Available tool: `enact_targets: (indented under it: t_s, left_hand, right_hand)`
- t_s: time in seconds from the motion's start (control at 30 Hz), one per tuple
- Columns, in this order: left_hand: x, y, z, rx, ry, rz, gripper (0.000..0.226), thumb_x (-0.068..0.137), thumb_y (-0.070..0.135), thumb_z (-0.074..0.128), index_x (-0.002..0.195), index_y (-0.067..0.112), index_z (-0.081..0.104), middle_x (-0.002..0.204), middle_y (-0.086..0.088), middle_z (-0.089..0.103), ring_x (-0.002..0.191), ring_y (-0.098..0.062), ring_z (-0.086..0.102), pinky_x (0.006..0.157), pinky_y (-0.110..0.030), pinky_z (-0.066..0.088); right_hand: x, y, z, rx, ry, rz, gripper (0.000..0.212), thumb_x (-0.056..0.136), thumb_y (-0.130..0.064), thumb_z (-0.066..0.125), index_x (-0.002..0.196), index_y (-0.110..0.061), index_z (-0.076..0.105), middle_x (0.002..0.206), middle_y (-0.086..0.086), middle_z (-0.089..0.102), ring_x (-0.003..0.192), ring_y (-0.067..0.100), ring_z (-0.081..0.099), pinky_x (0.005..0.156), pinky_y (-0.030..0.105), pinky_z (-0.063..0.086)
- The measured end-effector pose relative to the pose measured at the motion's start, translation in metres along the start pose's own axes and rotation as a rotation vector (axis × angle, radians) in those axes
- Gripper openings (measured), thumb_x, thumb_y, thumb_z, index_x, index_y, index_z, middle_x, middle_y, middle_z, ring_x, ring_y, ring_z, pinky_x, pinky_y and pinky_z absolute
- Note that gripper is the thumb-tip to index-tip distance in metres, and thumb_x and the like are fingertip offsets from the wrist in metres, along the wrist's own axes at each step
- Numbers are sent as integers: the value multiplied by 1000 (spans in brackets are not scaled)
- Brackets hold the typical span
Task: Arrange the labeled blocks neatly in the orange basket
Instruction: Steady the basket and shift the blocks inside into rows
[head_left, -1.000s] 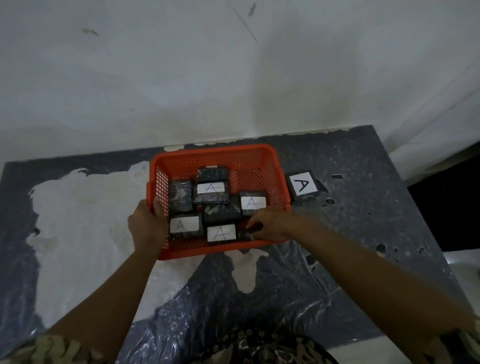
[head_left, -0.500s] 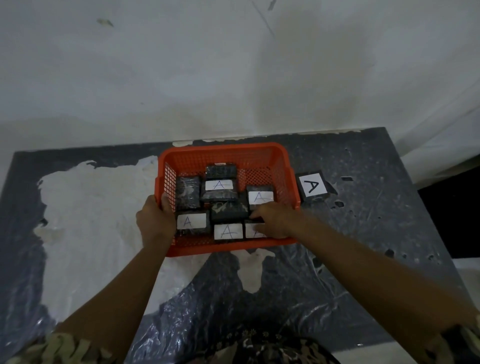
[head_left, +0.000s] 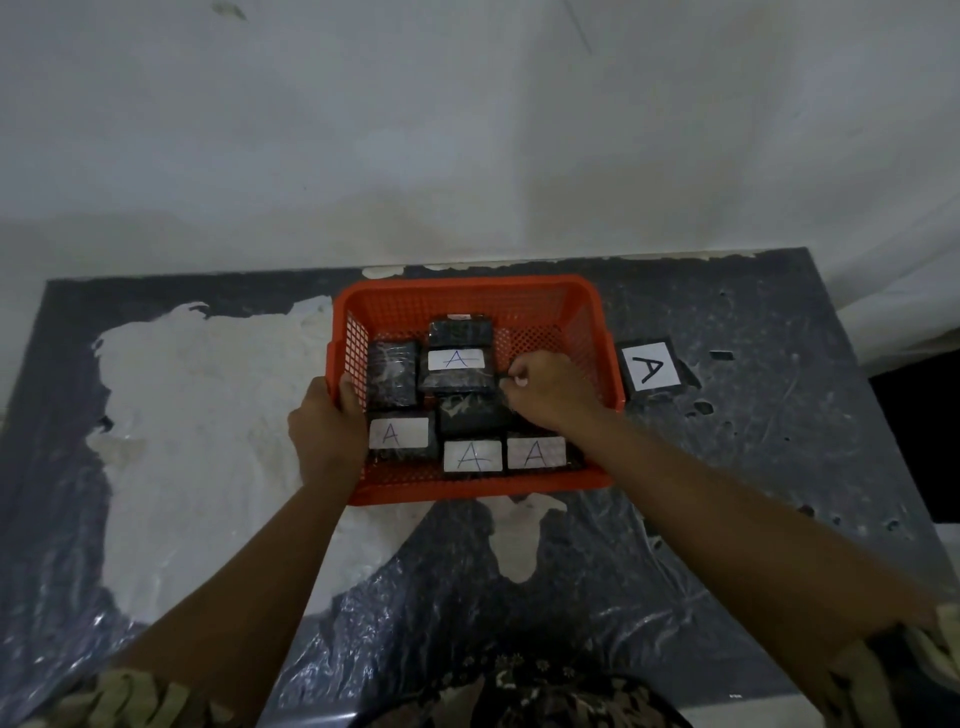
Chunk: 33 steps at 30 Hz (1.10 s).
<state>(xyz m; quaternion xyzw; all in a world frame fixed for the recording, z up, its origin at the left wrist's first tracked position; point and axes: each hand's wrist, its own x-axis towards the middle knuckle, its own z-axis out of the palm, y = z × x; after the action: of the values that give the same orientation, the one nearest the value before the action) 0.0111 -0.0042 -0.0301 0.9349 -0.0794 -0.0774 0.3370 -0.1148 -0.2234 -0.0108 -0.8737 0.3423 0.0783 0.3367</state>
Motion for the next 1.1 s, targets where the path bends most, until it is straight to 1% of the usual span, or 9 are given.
enact_targets:
  t_s: [0.13, 0.3, 0.4, 0.5, 0.7, 0.8, 0.93, 1.03, 1.1]
  left_hand:
    - [0, 2, -2, 7, -19, -10, 41, 101, 38, 42, 114, 2, 58, 108, -18, 68, 81, -22, 59, 74, -32, 45]
    - [2, 12, -6, 105, 0, 26, 44, 99, 38, 45, 133, 10, 47, 124, -14, 64, 105, -33, 64, 87, -45, 51]
    - [13, 22, -5, 176, -1, 140, 56, 98, 38, 48, 145, 13, 35, 146, -14, 46, 130, -33, 48, 103, -53, 42]
    - [35, 41, 2, 256, -20, 402, 59, 97, 35, 51, 147, 8, 35, 154, -16, 36, 142, -33, 31, 114, -52, 28]
    - [94, 77, 23, 396, -218, 725, 55, 97, 44, 47, 141, 11, 45, 147, -14, 46, 139, -31, 37, 115, -51, 26]
    - [119, 81, 25, 442, -315, 724, 55, 97, 49, 42, 137, 12, 50, 136, -17, 57, 125, -35, 52, 106, -49, 38]
    - [134, 75, 23, 410, -368, 745, 51, 97, 52, 40, 120, 12, 60, 108, -17, 69, 91, -34, 66, 77, -38, 50]
    - [135, 71, 24, 356, -368, 773, 48, 97, 52, 41, 113, 12, 62, 101, -15, 70, 85, -32, 67, 75, -38, 53]
    - [135, 70, 25, 350, -359, 772, 48, 97, 51, 42, 113, 11, 61, 102, -15, 70, 85, -33, 67, 76, -42, 55]
  right_hand:
    - [20, 7, -5, -74, -32, 14, 9, 90, -13, 64, 93, -16, 72, 92, 3, 69, 82, 18, 64, 58, 22, 42]
    - [38, 16, -21, -258, -330, 35, 53, 77, -15, 81, 126, -15, 62, 120, 7, 62, 103, 24, 60, 90, 36, 55]
    - [39, 19, -22, -324, -355, -44, 64, 76, -15, 82, 134, -16, 56, 130, 7, 54, 113, 26, 55, 98, 38, 52]
    - [37, 24, -21, -363, -326, -86, 67, 77, -17, 82, 138, -17, 53, 134, 8, 50, 116, 27, 52, 97, 36, 50]
    - [32, 27, -16, -425, -370, -114, 68, 81, -7, 74, 143, -13, 45, 139, 15, 46, 121, 32, 50, 102, 40, 49]
    - [31, 28, -13, -431, -376, -115, 66, 83, -6, 71, 143, -12, 44, 138, 15, 44, 121, 32, 49, 101, 38, 48]
    - [30, 22, -17, -384, -357, -52, 48, 84, -18, 71, 129, -13, 55, 125, 9, 52, 108, 28, 55, 91, 38, 53]
    - [27, 12, -16, -209, -204, -121, 26, 85, -27, 69, 109, -18, 67, 105, 3, 64, 98, 23, 63, 78, 35, 56]
    - [23, 3, -10, -106, -187, -181, 31, 85, -37, 72, 111, -21, 69, 107, 1, 69, 100, 20, 64, 81, 36, 56]
